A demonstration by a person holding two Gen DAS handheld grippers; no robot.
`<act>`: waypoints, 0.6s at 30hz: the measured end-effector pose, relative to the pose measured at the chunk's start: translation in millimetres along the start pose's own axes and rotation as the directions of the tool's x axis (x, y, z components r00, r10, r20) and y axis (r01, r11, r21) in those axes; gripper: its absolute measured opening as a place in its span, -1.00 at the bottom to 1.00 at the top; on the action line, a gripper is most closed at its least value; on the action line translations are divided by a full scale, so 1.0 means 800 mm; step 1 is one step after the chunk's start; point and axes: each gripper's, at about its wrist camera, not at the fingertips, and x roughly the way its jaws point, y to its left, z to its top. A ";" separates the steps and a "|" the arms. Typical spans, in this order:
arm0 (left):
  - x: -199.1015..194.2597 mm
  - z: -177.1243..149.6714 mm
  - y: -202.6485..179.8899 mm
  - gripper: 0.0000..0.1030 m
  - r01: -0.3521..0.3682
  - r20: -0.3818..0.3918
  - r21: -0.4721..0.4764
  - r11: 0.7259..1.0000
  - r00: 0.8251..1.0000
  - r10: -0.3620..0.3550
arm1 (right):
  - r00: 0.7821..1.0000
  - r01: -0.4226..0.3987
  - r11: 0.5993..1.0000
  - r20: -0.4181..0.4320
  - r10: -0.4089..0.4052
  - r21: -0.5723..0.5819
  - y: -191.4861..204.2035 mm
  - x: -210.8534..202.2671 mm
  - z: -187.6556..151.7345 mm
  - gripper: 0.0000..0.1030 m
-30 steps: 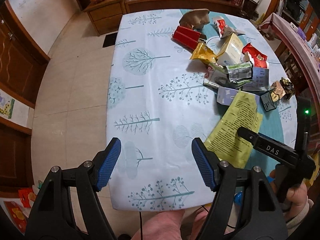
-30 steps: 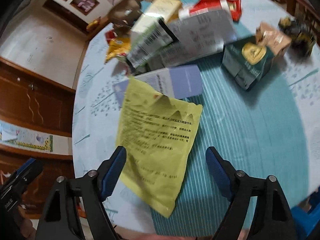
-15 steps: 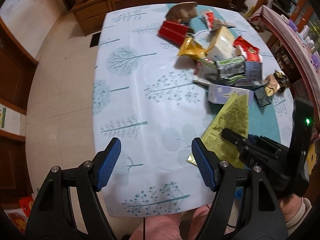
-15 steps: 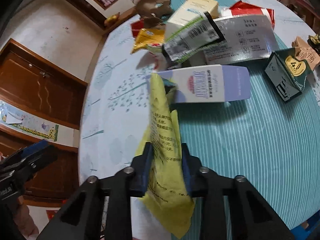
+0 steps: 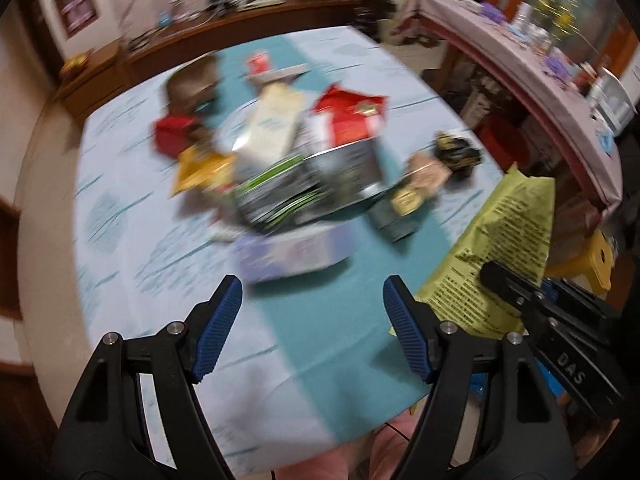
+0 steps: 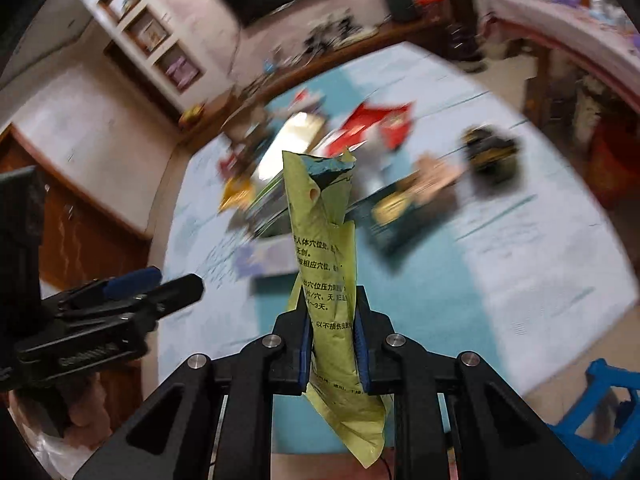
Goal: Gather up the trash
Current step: 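Grasp the tan-green milk carton with the left gripper while the right holds the packet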
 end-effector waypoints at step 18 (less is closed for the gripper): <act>0.166 0.090 -0.144 0.37 0.062 -0.081 0.236 0.970 0.996 -0.044 | 0.995 0.085 0.981 0.033 -0.092 0.173 -0.188 -0.037 0.000 -0.67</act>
